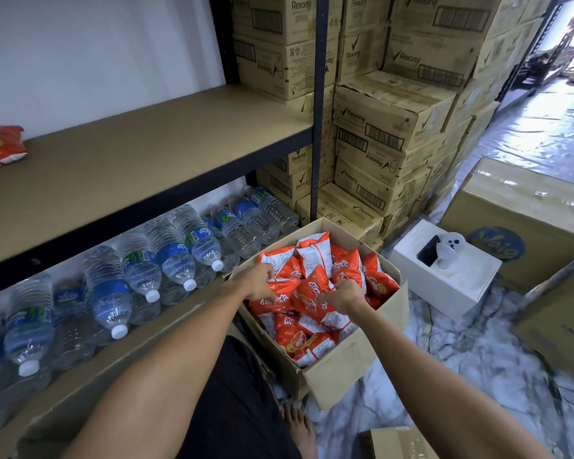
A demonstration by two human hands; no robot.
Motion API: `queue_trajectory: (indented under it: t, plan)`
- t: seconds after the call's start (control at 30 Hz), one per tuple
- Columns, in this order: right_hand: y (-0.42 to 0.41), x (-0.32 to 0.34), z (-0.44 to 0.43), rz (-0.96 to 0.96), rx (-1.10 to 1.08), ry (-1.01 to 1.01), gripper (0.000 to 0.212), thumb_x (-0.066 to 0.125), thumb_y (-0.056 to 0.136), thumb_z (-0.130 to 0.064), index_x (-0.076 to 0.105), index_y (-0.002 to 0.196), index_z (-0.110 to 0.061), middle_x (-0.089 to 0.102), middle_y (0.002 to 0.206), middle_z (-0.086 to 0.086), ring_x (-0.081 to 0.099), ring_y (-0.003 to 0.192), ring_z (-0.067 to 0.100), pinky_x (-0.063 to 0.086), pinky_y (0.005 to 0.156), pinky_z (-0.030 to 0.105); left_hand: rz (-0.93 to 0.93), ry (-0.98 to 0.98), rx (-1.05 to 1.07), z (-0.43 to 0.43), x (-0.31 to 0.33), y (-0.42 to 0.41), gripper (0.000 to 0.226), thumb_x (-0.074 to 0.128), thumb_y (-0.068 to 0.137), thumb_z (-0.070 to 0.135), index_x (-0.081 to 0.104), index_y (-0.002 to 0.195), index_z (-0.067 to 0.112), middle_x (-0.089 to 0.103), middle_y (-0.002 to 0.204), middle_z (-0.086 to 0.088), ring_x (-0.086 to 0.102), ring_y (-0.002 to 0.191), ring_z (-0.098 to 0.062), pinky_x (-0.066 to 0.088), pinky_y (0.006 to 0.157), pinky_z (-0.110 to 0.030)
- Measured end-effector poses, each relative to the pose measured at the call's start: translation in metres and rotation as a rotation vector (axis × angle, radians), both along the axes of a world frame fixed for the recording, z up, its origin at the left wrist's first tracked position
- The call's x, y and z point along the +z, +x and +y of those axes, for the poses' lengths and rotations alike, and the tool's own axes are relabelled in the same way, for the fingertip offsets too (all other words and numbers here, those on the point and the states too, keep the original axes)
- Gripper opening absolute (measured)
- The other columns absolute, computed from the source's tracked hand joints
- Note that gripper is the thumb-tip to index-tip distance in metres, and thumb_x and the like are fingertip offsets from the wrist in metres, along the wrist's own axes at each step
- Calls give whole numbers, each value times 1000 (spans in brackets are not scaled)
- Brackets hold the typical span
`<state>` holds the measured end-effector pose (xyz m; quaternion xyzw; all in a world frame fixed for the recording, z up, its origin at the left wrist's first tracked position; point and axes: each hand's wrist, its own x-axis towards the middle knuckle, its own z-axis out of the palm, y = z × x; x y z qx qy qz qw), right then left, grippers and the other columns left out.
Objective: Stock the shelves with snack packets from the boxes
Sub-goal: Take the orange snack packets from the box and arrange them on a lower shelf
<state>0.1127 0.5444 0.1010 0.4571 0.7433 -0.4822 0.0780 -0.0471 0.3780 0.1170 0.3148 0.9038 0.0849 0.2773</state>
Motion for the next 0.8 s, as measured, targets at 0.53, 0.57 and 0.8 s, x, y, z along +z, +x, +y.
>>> queue_trajectory:
  t: [0.53,0.57,0.8]
  plan:
    - [-19,104,-35,650,-64,-12,63,82,80,-24,45,131,-26,56,109,-9,63,82,7,58,68,29,66,652,513,-55,129,-8,64,94,60,27,47,103,19,60,108,-8,60,93,-22,53,75,-37]
    - [-21,111,-40,681,-57,-20,65,82,82,-25,40,131,-28,54,104,-10,65,79,8,56,63,25,67,700,545,-61,138,-9,65,94,60,27,46,102,19,62,107,-9,62,91,-22,55,77,-39]
    - [-54,170,-80,836,-21,-116,68,86,59,-55,63,114,-23,73,105,-1,73,90,16,60,86,45,101,968,675,-118,202,-15,49,89,69,26,49,97,24,66,103,-3,66,87,-19,57,78,-35]
